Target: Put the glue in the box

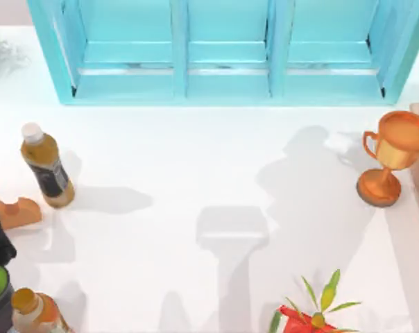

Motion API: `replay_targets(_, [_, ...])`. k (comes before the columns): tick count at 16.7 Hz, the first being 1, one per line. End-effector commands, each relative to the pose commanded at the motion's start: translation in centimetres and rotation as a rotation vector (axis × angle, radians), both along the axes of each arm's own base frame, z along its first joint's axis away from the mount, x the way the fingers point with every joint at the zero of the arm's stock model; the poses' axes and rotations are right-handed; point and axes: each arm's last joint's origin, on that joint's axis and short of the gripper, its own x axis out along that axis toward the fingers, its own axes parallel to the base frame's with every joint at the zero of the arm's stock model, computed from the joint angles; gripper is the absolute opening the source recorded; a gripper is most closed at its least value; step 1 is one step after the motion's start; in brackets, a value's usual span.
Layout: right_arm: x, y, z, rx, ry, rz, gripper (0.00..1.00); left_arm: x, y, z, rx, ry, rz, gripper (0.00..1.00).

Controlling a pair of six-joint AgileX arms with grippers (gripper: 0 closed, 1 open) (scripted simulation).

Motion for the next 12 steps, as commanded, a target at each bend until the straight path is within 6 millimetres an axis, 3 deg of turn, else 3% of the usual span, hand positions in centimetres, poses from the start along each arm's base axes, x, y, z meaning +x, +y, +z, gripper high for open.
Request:
replay_targets(3, [-3.6, -6.7, -0.3, 0.049, 0.162, 0.250, 0.00, 0.0, 0.0, 0.0, 0.000, 0.000, 0.000, 1.00])
replay_targets(5, [-6.8, -9.9, -1.1, 0.176, 0.199, 0.386, 0.00, 0.0, 0.0, 0.0, 0.000, 0.000, 0.000, 1.00])
replay_targets(8, [-11.5, -13.0, -2.2, 0.407, 0.139, 0.486, 0.00, 0.0, 0.0, 0.0, 0.000, 0.000, 0.000, 1.00])
replay_targets(12, [-16.1, -15.3, -2.7, 0.627, -0.029, 0.461, 0.00, 0.0, 0.0, 0.0, 0.000, 0.000, 0.000, 1.00])
